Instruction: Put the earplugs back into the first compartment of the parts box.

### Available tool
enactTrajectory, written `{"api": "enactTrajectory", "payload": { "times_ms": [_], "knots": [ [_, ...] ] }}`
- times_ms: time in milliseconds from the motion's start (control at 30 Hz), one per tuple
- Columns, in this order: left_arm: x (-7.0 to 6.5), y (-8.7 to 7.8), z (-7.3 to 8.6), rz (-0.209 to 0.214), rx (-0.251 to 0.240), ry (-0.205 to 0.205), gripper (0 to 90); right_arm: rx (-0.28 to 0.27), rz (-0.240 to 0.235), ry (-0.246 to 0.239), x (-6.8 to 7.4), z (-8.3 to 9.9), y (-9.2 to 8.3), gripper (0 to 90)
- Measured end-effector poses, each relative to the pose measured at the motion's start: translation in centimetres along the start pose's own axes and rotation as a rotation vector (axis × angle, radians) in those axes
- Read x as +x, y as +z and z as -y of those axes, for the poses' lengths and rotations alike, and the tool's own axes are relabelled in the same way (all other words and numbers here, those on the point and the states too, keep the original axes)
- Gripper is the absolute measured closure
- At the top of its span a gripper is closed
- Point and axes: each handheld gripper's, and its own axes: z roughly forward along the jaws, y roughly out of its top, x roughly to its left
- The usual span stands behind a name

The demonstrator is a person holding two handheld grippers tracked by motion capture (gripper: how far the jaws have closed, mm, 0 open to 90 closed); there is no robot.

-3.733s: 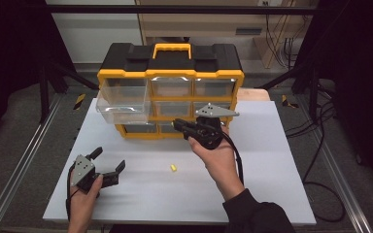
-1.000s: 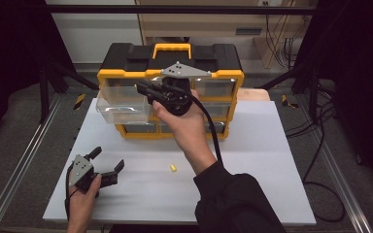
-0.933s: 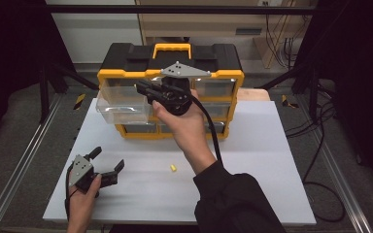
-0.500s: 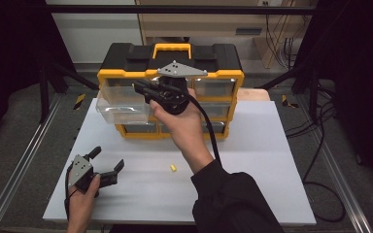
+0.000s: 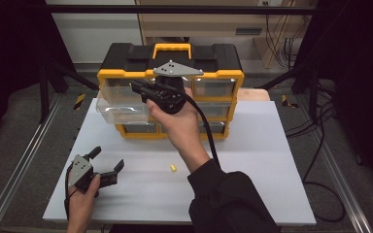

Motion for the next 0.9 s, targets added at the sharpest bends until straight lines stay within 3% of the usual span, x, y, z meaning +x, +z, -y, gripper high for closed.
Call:
{"api": "enactTrajectory", "payload": {
  "times_ms": [333,600,800,900],
  "knots": [
    [0.0,0.0,0.0,0.001,-0.001,-0.002,1.4,0.021,0.001,-0.009,0.3,0.2,0.8,80.2],
    [0.0,0.0,0.0,0.001,0.000,0.000,1.4,0.021,0.021,-0.018,0.3,0.2,0.4,65.4],
    [0.0,0.0,0.0,0.001,-0.002,-0.003,1.4,0.021,0.024,-0.015,0.3,0.0,-0.7,48.5],
    [0.0,0.1,0.0,0.002,-0.002,-0.002,1.4,0.031,0.041,-0.037,0.4,0.2,-1.4,39.5]
  ]
}}
